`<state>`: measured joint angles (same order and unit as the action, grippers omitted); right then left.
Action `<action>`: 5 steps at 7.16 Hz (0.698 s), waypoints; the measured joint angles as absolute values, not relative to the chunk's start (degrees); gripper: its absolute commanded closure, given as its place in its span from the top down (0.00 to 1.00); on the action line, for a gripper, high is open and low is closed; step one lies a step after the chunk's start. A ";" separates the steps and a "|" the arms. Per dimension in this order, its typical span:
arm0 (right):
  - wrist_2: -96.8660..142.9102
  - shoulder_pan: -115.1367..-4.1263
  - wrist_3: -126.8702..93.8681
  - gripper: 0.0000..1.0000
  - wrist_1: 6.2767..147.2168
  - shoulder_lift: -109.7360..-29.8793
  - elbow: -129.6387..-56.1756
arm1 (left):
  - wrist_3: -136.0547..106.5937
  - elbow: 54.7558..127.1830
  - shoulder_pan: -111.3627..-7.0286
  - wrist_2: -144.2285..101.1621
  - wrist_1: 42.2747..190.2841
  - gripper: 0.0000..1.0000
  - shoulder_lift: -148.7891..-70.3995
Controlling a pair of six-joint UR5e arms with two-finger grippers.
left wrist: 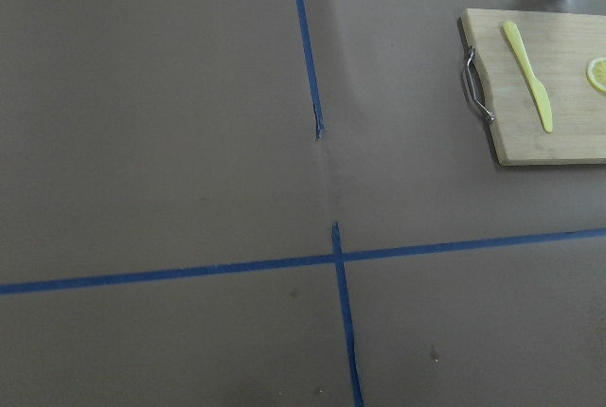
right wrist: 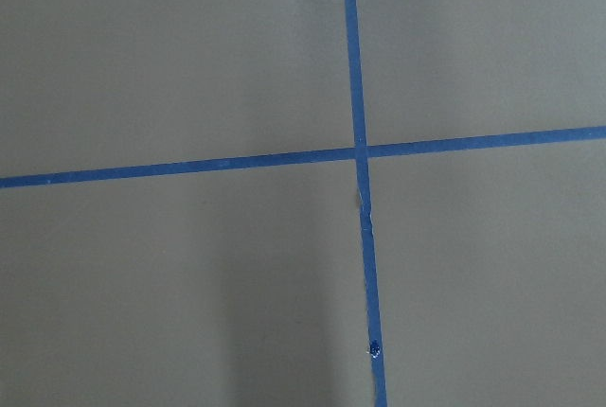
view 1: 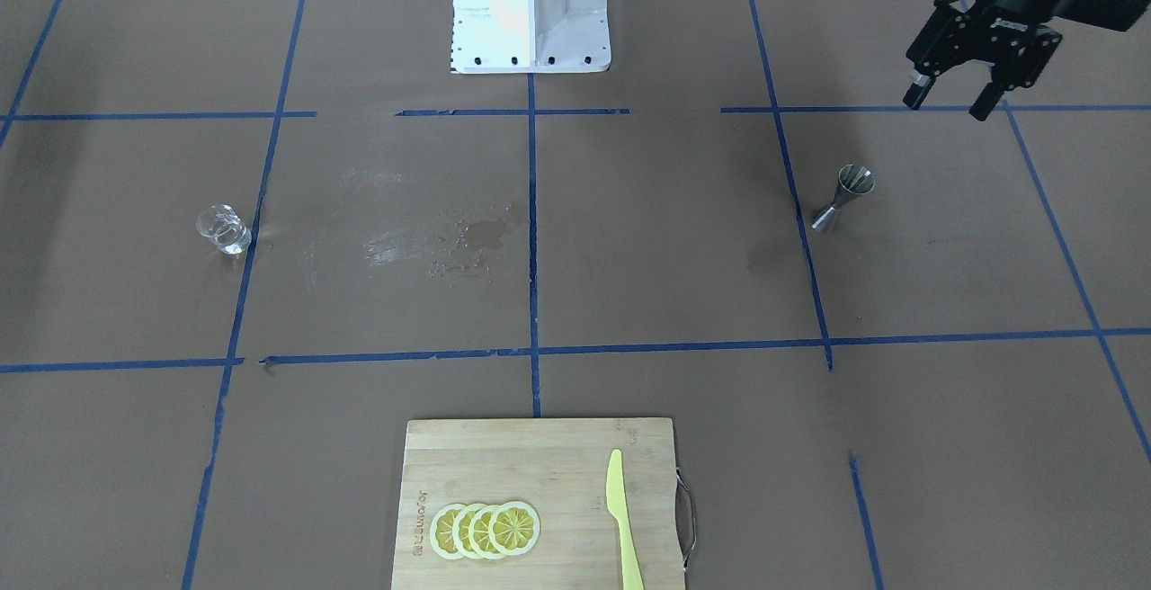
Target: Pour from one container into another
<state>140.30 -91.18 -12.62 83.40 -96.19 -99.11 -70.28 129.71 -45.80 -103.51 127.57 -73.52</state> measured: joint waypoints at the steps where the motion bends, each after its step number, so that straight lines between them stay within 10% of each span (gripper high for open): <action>1: 140.48 -90.88 -14.25 1.00 81.93 -96.32 -99.40 | -80.38 130.01 -33.83 -90.47 130.27 1.00 -70.28; 5: 139.82 -86.61 -22.47 1.00 78.11 -100.63 -107.46 | -99.57 130.02 -9.41 -62.43 124.38 1.00 -62.68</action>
<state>139.82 -86.61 -22.47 78.11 -100.63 -107.46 -99.57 130.02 -9.41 -62.43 124.38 -62.68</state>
